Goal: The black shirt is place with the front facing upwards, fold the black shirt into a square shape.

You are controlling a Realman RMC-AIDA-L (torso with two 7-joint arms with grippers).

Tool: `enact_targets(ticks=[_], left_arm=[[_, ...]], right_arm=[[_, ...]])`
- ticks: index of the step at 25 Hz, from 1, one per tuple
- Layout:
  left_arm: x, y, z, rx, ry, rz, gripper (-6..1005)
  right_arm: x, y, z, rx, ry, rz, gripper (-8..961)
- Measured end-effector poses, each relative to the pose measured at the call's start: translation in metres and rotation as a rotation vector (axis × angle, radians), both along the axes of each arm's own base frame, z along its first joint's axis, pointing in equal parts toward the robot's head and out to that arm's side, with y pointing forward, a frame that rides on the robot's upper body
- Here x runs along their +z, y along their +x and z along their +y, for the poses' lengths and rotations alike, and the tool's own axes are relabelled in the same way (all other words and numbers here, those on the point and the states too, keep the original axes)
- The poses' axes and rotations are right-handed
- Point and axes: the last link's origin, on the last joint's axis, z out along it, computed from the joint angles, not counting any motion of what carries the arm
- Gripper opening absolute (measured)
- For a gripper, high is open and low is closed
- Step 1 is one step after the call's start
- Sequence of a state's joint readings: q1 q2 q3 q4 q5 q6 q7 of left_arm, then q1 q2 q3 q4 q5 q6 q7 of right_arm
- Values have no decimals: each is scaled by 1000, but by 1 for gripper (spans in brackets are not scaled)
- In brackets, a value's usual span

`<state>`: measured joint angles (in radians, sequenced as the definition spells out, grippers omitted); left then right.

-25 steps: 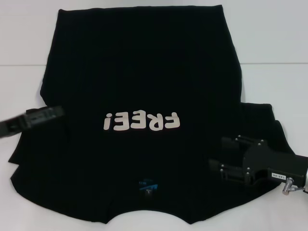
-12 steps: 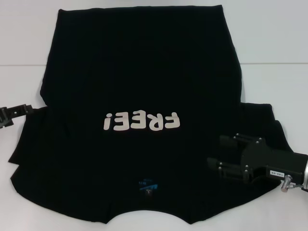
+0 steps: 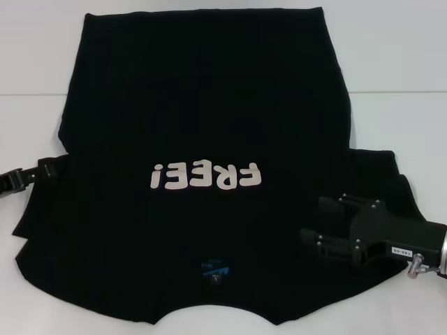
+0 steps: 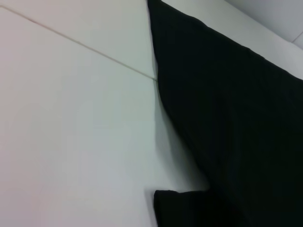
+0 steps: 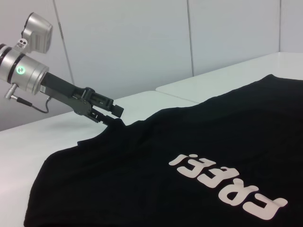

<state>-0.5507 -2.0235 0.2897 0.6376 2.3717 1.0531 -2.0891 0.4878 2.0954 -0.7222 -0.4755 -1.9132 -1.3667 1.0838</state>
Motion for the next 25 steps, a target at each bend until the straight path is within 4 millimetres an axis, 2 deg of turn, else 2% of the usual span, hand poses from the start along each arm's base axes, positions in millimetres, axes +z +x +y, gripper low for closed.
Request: enact_targets(ticks=[14, 25], left_arm=[[-7, -1, -2, -10, 5, -3, 871], [-15, 6, -5, -33, -40, -48, 860]], right_arm=[[0, -1, -1, -3, -12, 9, 793], [0, -3, -2, 2, -21, 22, 794]])
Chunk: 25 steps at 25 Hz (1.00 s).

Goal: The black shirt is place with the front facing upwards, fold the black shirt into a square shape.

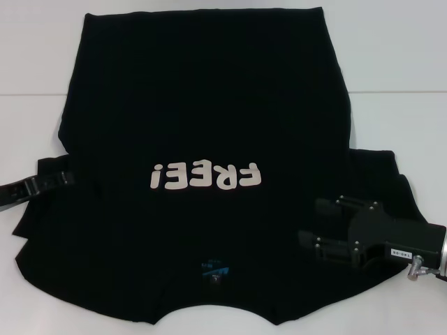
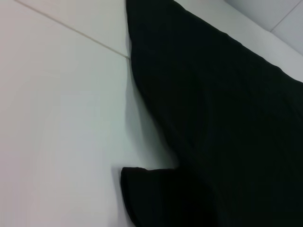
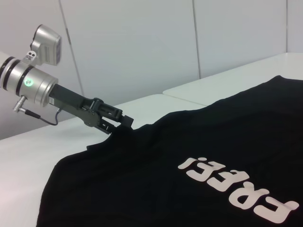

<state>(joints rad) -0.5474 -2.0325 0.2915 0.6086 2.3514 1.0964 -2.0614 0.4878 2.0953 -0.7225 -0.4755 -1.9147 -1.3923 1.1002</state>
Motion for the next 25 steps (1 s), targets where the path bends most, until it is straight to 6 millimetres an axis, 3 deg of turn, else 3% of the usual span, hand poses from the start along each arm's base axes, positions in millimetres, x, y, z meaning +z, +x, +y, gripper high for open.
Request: enact_targets(ticks=[8, 14, 17, 25], left_arm=[[1, -2, -1, 15, 11, 0, 852], [1, -3, -1, 11, 12, 11, 626], [1, -3, -1, 7, 11, 13, 404], [1, -2, 0, 5, 9, 17, 232]], right_arm=[[0, 0, -2, 3, -4, 8, 793], [1, 0, -2, 4, -4, 9, 793], [1, 0, -2, 3, -4, 9, 793], [1, -1, -2, 6, -6, 9, 793]])
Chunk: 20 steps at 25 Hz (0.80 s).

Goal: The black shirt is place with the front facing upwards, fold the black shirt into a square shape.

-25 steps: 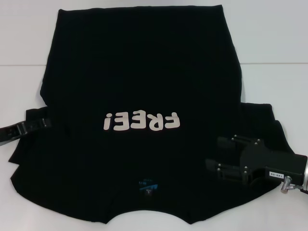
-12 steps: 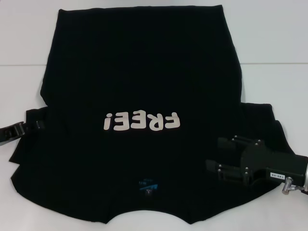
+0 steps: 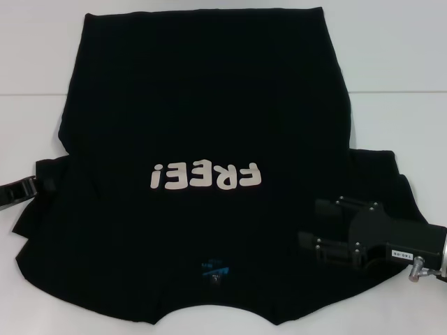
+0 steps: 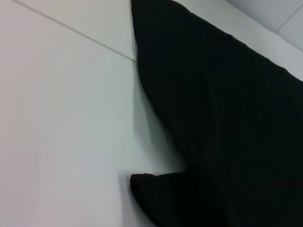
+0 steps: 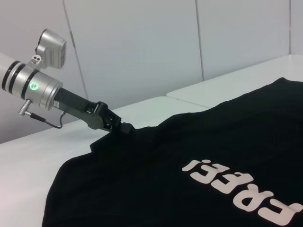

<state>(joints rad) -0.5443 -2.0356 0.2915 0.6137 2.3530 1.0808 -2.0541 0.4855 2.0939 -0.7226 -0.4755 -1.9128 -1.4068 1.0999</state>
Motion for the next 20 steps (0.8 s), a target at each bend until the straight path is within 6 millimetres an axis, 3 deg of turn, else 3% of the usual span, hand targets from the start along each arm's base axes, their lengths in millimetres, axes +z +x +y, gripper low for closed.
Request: enact_targets(ticks=[8, 20], left_arm=[[2, -1, 0, 9, 8, 0, 5], [33, -18, -3, 58, 100, 93, 29]], right_arm=[[0, 0, 0, 1, 0, 1, 792], [2, -1, 1, 1, 7, 2, 792]])
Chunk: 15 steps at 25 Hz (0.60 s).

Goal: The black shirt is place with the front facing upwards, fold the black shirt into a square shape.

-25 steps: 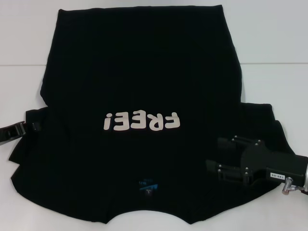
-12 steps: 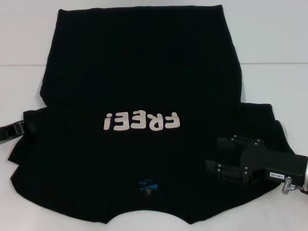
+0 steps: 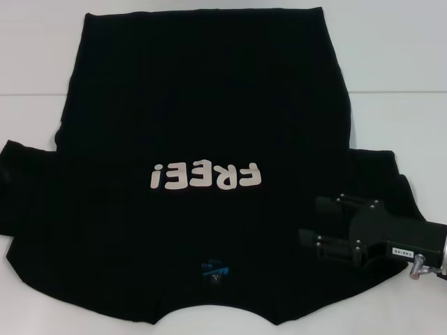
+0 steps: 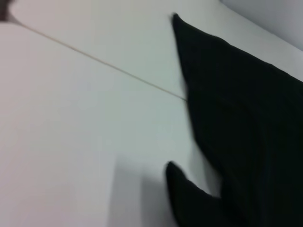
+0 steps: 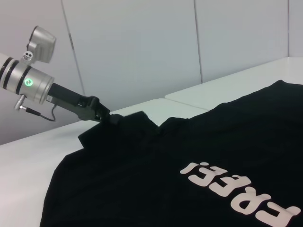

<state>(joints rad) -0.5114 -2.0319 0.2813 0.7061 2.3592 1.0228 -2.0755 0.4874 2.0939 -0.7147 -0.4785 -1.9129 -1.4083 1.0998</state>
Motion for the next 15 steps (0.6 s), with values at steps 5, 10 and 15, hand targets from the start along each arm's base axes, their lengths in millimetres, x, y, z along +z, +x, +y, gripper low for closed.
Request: enact_targets(ticks=[5, 10, 15], left_arm=[[3, 0, 0, -5, 1, 4, 38], [3, 6, 4, -22, -8, 1, 48], [13, 6, 7, -22, 16, 16, 58]], right_arm=[[0, 0, 0, 0, 1, 1, 794], [0, -1, 1, 3, 0, 2, 794], [-1, -1, 1, 2, 0, 2, 794]])
